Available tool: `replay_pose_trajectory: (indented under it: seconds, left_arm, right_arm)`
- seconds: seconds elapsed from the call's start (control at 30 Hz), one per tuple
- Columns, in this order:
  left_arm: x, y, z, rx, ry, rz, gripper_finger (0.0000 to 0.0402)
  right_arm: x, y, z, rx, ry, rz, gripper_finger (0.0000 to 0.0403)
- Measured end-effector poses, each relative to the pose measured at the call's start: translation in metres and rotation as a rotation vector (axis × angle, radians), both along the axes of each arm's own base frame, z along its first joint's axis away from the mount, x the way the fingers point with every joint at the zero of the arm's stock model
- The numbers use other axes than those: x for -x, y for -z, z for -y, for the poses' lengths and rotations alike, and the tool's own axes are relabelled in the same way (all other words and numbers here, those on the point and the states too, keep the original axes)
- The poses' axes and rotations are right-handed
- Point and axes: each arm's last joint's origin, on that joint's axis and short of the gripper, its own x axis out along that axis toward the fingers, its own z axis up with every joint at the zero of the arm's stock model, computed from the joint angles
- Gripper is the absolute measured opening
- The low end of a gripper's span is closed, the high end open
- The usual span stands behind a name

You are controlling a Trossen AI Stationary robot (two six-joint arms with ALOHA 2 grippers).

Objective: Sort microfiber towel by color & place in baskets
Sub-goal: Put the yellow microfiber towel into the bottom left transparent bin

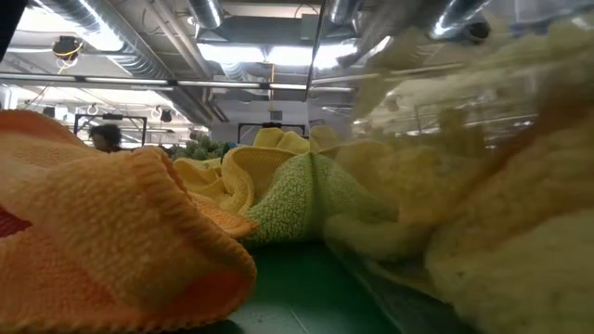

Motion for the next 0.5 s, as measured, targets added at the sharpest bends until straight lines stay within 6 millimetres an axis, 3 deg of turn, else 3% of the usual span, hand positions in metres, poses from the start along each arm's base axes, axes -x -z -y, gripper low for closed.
replay_pose_trajectory:
  seconds: [0.17, 0.37, 0.5]
  left_arm:
    - [-0.001, 0.000, -0.001, 0.017, -0.014, -0.001, 0.0035]
    - [-0.001, 0.000, -0.001, 0.022, -0.017, -0.003, 0.0106]
    - [-0.001, -0.012, -0.001, -0.006, 0.006, -0.009, 0.0142]
  right_arm:
    - [0.000, 0.000, 0.000, 0.000, 0.000, 0.000, 0.0172]
    - [0.000, 0.000, 0.000, 0.000, 0.000, 0.000, 0.0172]
    - [0.000, 0.000, -0.001, -0.017, -0.012, -0.002, 0.0172]
